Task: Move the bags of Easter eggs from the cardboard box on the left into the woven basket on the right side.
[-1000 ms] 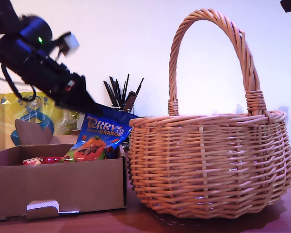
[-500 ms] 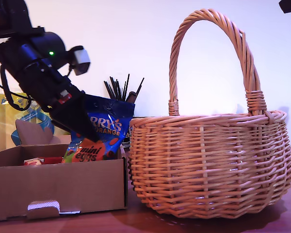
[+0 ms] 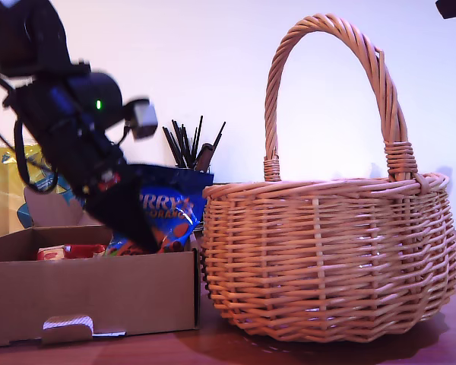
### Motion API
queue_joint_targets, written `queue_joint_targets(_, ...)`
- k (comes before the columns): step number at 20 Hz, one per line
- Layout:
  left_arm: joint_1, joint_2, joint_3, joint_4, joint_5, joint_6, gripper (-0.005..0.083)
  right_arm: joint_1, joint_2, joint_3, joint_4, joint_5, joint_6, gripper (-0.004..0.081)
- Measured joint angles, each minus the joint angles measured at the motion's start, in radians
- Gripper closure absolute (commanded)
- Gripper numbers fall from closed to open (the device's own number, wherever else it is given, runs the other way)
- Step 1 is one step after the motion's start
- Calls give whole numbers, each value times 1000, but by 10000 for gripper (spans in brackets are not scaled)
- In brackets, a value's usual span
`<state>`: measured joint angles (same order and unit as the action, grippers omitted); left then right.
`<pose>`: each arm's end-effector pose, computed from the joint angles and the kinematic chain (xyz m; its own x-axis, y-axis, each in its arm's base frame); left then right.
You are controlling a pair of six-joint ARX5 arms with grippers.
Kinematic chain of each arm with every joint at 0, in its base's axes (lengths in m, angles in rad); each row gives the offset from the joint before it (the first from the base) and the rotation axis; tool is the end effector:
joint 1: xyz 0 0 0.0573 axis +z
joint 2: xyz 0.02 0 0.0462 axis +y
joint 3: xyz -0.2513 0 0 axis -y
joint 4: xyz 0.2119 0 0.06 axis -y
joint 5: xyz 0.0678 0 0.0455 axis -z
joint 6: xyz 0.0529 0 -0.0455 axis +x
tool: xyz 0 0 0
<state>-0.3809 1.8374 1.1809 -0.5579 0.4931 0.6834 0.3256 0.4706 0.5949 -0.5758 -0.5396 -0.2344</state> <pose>0.2976 -0.1461 0.1569 0.1093 -0.5537 -0.8255 0.9222 0.3665 -0.1237 0.0867 0.0580 0.2539 0.5670 0.7337 -0.3743 -0.7890 0.6144 0.0091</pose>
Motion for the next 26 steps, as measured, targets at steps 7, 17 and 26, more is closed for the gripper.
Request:
queue_joint_targets(7, -1, -2, 0, 2, 0, 1, 755, 0, 0, 0, 0, 0, 0, 782)
queue_joint_targets(17, 10, -195, 34, -135, 1, -67, 755, 0, 0, 0, 0, 0, 0, 782)
queue_joint_targets(26, -45, -267, 61, -140, 258, -686, 755, 0, 1, 0, 3, 0, 0, 782)
